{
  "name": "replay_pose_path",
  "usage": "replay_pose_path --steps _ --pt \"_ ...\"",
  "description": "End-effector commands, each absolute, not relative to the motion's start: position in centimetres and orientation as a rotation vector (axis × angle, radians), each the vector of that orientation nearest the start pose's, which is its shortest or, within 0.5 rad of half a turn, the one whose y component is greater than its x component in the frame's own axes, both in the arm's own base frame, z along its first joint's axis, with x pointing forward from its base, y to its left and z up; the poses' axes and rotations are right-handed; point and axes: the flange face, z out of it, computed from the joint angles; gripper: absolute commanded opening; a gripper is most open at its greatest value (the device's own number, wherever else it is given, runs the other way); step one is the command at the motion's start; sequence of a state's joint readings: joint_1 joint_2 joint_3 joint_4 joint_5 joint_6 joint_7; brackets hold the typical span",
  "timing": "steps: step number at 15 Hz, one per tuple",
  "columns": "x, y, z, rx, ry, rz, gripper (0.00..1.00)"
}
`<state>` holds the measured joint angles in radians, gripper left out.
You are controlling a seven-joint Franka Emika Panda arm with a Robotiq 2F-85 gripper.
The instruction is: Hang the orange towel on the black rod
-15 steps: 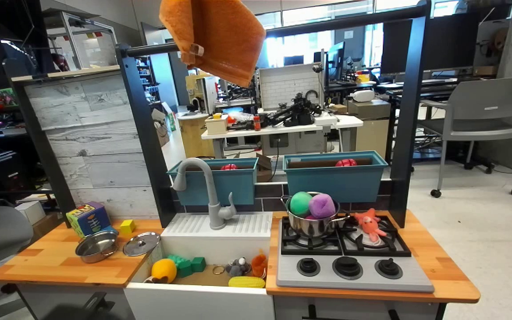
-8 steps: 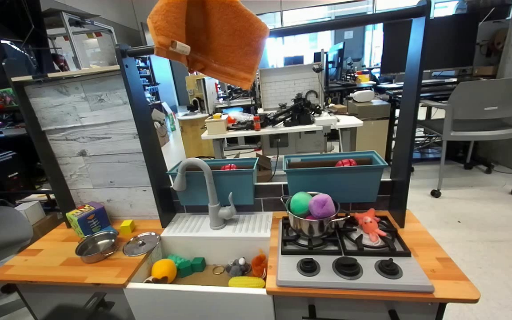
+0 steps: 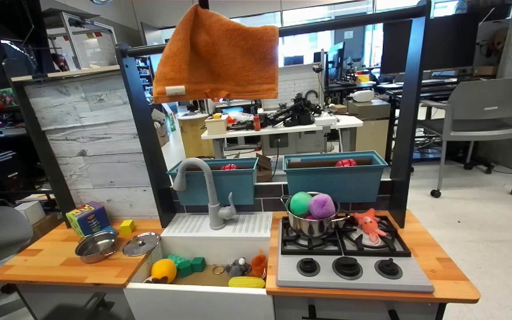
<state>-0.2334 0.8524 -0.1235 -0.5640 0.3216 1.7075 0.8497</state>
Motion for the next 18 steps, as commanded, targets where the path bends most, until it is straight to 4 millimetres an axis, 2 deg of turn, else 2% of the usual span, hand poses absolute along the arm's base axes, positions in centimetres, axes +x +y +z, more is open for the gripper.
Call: replay_pose_path --steps 1,6,11,18 --pt "75.6 -18.4 54.0 -2.361 1.619 -0.331 0.01" --pt "76.4 -17.9 52.6 -2.33 1.73 -0.371 0.01" --pt "76.8 -17.9 51.3 -2.2 1.884 -0.341 0.01" --pt "77.7 -18.0 49.9 -2.021 2.089 -0.404 0.01"
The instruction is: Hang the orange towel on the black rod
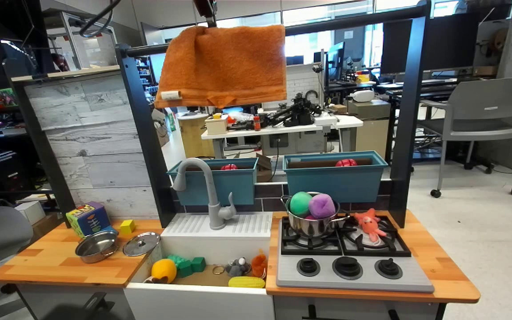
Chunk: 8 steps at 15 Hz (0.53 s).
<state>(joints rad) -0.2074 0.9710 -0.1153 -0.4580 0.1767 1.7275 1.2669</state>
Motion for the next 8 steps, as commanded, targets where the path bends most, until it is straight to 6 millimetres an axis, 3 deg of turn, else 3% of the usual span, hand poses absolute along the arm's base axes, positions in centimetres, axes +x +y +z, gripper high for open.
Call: replay_pose_path --steps 1,8 --pt "77.8 -18.0 49.6 -2.003 2.118 -0.41 0.01" --pt "78.6 -17.9 48.1 -1.897 2.194 -0.439 0.01"
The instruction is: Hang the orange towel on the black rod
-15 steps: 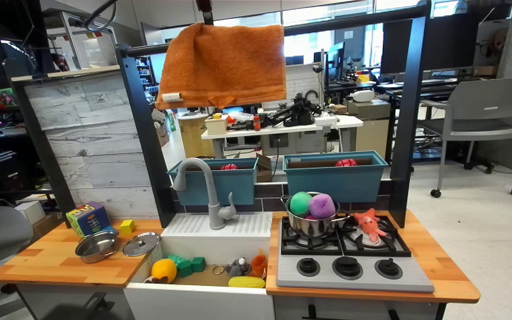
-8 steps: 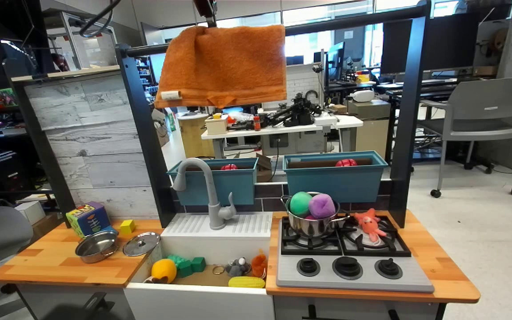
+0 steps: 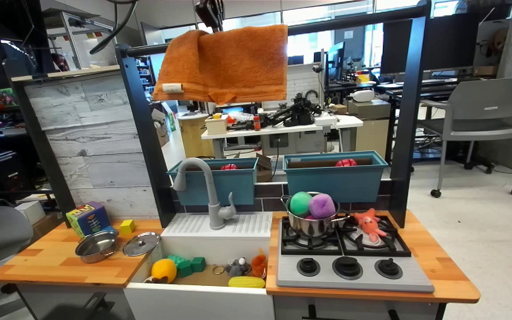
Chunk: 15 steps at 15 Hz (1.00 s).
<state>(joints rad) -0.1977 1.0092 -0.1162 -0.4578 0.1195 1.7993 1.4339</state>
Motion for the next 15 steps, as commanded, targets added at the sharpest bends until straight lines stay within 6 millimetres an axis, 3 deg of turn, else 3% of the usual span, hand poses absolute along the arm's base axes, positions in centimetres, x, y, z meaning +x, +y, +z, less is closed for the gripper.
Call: replay_pose_path --steps 1,15 --pt "78.7 -18.0 47.8 -1.89 2.201 -0.443 0.01" --pt "78.9 -18.3 44.9 -1.845 2.297 -0.393 0.01"
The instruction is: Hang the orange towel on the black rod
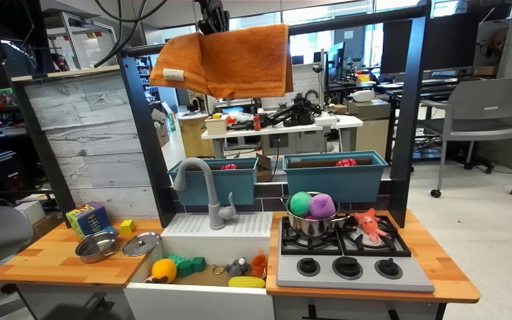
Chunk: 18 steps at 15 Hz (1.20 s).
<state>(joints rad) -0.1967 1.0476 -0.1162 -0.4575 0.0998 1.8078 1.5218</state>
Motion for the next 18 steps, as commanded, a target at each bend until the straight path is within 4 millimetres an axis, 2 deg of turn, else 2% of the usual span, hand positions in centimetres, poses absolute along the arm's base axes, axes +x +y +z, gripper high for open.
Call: replay_pose_path --steps 1,4,5,7,16,18 --pt "78.9 -18.3 44.9 -1.843 2.299 -0.394 0.01" --pt "78.9 -18.2 45.0 -1.842 2.296 -0.386 0.01" --pt "78.9 -18.2 45.1 -1.837 2.292 -0.374 0.27" --pt "78.9 -18.2 45.3 -1.836 2.283 -0.375 0.35" --pt "79.0 -17.8 46.4 -1.837 2.224 -0.37 0.99" --pt "79.0 -17.6 46.6 -1.836 2.21 -0.365 1.0"
